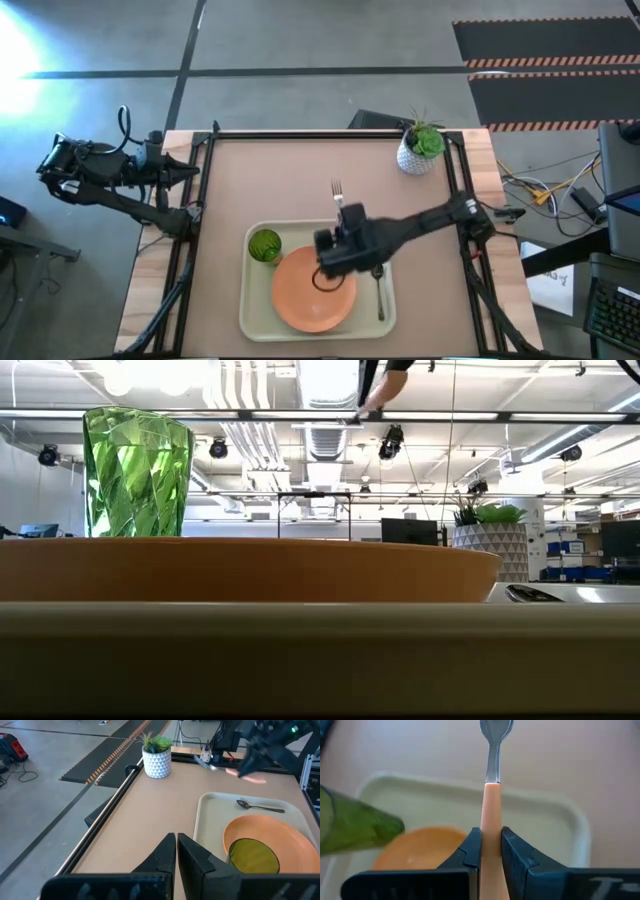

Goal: Pick and place plate/cup/fork/spoon on tray
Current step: Put the light orange fork on the left side of the black spoon

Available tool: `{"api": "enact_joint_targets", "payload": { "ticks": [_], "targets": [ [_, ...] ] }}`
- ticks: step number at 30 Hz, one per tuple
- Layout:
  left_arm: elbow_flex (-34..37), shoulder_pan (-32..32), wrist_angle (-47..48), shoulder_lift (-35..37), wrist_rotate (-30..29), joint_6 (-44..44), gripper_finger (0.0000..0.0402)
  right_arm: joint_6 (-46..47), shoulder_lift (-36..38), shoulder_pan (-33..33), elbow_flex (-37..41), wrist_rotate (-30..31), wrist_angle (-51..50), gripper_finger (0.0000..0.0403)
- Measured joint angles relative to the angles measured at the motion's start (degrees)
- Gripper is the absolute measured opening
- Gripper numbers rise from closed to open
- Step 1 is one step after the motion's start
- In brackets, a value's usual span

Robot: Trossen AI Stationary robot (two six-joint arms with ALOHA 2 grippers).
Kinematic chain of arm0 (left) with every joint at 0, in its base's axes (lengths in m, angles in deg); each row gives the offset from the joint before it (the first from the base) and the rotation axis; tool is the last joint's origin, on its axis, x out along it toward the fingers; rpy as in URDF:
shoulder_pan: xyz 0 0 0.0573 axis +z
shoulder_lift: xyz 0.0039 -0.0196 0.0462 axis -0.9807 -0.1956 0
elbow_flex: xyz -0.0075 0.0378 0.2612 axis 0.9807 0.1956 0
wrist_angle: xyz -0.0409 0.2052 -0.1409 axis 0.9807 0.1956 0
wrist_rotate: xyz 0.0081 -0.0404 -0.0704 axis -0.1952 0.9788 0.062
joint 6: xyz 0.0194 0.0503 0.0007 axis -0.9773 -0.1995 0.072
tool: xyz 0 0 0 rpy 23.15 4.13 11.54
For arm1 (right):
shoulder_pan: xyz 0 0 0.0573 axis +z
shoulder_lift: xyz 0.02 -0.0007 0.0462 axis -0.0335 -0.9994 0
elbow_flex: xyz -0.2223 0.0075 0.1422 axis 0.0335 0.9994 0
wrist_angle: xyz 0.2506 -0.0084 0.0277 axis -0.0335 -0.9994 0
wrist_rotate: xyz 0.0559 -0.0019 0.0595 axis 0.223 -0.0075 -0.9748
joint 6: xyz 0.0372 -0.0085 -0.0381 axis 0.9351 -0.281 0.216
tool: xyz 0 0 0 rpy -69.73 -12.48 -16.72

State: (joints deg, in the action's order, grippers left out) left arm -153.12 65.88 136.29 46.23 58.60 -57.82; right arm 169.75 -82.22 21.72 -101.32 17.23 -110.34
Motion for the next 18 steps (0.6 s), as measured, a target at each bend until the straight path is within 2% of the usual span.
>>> {"api": "enact_joint_targets", "payload": {
  "ticks": [14, 18],
  "targets": [
    [0.0, 0.0, 0.0, 0.0, 0.0, -1.2, 0.0, 28.4, -6.1, 13.8, 0.2, -10.0, 0.0, 0.0034],
    [0.0, 0.0, 0.0, 0.0, 0.0, -1.2, 0.0, 32.7, -7.4, 16.6, 0.2, -14.6, -0.1, 0.0034]
  ]
}}
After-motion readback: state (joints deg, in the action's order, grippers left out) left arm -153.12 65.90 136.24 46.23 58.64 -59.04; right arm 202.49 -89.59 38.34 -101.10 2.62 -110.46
